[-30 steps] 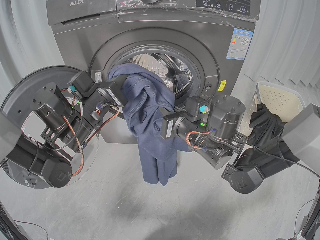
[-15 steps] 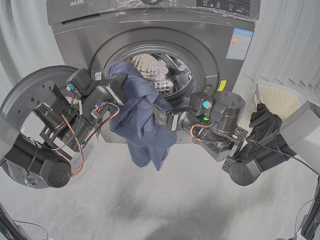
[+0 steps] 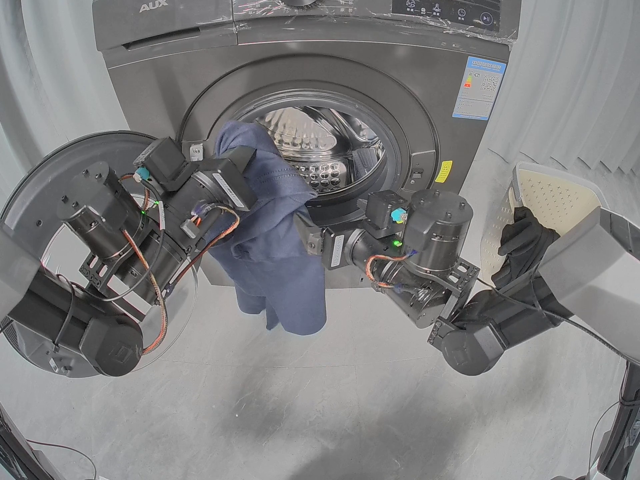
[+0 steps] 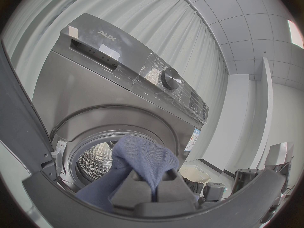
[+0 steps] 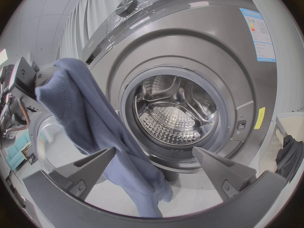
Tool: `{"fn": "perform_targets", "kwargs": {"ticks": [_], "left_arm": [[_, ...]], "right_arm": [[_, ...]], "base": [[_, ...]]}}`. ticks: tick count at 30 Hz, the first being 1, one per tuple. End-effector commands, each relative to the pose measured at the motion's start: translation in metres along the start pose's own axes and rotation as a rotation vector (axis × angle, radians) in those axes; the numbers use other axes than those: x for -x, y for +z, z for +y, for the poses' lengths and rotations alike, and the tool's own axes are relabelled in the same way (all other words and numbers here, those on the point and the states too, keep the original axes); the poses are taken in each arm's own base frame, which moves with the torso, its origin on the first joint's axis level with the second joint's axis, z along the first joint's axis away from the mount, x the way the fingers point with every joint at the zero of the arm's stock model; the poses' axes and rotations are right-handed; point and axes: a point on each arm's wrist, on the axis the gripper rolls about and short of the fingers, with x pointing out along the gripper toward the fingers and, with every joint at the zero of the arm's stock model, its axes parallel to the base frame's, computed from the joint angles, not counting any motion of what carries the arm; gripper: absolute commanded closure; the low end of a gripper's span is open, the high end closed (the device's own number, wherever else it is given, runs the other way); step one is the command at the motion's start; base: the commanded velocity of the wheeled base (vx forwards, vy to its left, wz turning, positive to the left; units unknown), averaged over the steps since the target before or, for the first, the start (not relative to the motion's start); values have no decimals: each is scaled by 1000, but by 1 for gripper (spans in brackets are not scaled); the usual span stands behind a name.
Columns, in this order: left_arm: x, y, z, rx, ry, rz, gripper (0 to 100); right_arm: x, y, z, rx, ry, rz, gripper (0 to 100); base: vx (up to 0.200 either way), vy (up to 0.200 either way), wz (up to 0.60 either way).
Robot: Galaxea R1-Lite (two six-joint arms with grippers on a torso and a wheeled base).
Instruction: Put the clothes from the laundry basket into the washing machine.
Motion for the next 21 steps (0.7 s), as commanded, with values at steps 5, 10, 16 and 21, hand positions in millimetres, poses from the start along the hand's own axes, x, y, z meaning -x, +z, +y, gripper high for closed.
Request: {"fn": "perform_targets", "kwargs": {"ticks": [5, 10, 16, 21], "left_arm": [[-1, -3, 3, -2, 9, 8, 100], [-1, -3, 3, -3, 9, 6, 100], [-1, -3, 3, -3, 9, 8, 100], [-1, -2, 3, -1, 7, 5, 100]], "right_arm": [[26, 4, 23, -10, 67, 27, 0], [35, 5, 23, -8, 75, 39, 0], [40, 4, 36, -14, 120, 38, 0], [35, -4, 51, -18, 166, 40, 0]], "base": [[0, 0, 0], [0, 0, 0], [0, 0, 0], [0, 0, 0]]}}
